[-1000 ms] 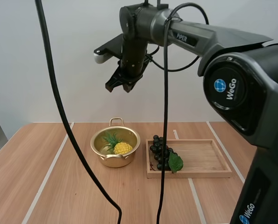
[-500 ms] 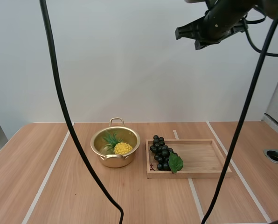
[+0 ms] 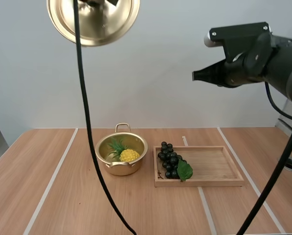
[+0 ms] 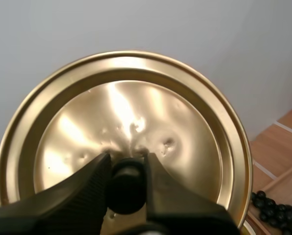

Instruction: Open the pot, put the pineapple inside, and close it

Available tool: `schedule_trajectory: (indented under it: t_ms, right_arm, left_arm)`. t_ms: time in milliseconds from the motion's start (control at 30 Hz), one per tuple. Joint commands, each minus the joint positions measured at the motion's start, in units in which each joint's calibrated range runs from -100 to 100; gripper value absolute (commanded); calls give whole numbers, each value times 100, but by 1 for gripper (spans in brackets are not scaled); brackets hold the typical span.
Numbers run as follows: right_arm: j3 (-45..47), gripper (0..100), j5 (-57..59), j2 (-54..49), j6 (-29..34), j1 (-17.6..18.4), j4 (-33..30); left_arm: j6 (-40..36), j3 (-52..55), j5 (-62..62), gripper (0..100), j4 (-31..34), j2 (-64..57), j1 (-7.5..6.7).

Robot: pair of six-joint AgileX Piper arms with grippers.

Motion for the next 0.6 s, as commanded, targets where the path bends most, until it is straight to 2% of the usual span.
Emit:
schedule_trajectory:
  t_ms: [0,133,267,400,567]
  right_arm:
    - [563,0,-895,-100,-42,-23,-199]
    - [952,0,-1328,-100,-42,-23,-257]
    - [1243,0,-1645,-100,-42,-23,-257]
    - [1454,0,-1872,-100,-42,-23,-286]
    - [1626,0,-2062,-13,-42,-23,-286]
  left_arm:
    - [56,1142,-1245,0,-218,-143,0]
    - [268,2515,-2599,0,-504,-158,0]
    - [511,3326,-3490,0,-893,14,0]
    - [548,3745,-3714,0,-1135,355,0]
    - [581,4015,-3698,0,-1133,769,0]
